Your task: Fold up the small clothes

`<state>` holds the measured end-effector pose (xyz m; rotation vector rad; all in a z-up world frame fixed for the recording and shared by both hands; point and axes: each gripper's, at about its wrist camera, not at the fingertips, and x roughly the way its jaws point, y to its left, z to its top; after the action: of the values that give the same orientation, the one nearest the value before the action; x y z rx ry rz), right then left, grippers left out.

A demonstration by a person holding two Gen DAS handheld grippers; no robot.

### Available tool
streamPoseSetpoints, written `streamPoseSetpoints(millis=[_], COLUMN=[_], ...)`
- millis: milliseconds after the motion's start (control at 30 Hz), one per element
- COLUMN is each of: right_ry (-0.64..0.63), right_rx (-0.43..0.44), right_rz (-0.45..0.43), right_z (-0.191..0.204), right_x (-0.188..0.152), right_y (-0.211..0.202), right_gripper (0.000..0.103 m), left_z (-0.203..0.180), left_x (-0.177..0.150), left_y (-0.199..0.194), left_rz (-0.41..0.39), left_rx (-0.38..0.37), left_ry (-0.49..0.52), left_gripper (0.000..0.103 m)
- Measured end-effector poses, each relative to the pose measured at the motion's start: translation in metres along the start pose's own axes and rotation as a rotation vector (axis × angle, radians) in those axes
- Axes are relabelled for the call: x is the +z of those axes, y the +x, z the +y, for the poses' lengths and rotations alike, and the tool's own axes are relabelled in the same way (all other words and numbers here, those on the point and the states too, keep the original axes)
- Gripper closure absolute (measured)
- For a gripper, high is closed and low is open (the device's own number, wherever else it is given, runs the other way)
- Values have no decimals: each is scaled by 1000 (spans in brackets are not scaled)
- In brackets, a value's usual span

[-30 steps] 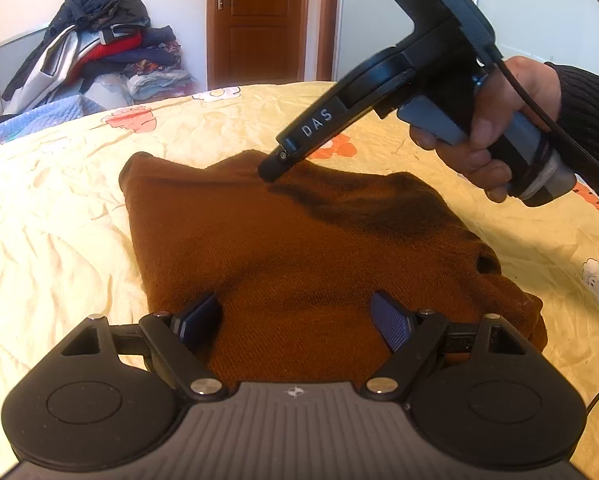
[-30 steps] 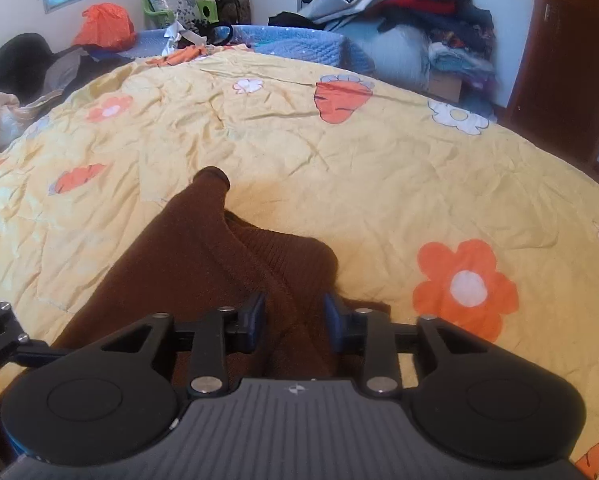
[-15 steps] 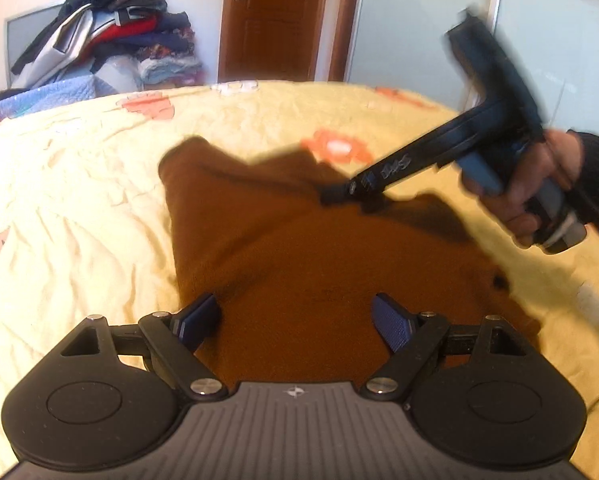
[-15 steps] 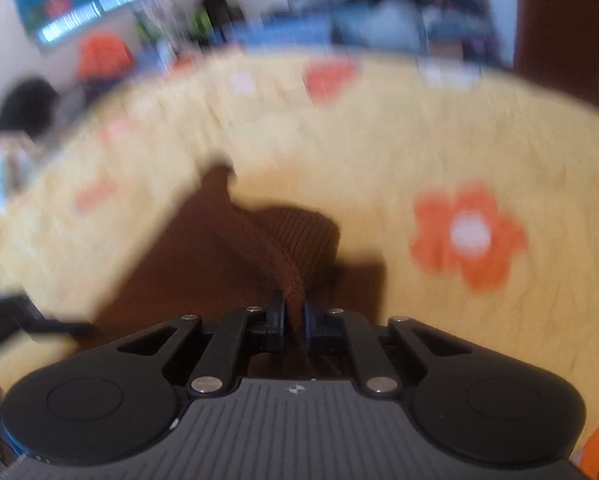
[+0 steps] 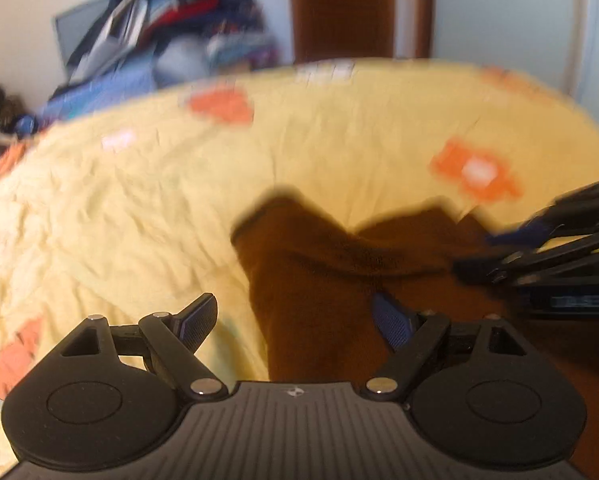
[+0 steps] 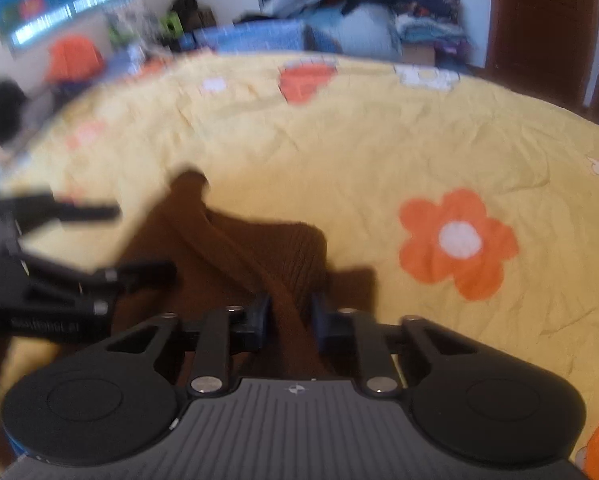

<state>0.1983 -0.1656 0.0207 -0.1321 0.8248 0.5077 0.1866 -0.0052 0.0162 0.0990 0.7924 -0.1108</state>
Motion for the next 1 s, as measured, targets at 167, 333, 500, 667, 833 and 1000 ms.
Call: streamPoseSetpoints(millis=[167,333,500,667,833,1000], right_ry=[158,378,612,682,612,519], right_rx=[62,171,462,588,552,508], right_rz=[-23,-131,13,73,95,94], right_z=[-23,-40,-53,-36,-30,-23], right_x=[-6,-53,-143,-163,-157,-182], right_y=[-7,-84,-109,-96,-95,-126], right_gripper=[70,22,20,48,78,80], left_z=[3,55,74,66,54,33], left_x=[0,-57,-123,-113,-106,-136], left_y=[-10,-74,-79,-69,-96,-118], left_rz=[12,78,238,292,304,265], left_rx=[34,-293,-727,-716,-621,-587], left_ry=[-11,-327,-623,-603,-453,-313], left_gripper=[17,19,18,57,76,76])
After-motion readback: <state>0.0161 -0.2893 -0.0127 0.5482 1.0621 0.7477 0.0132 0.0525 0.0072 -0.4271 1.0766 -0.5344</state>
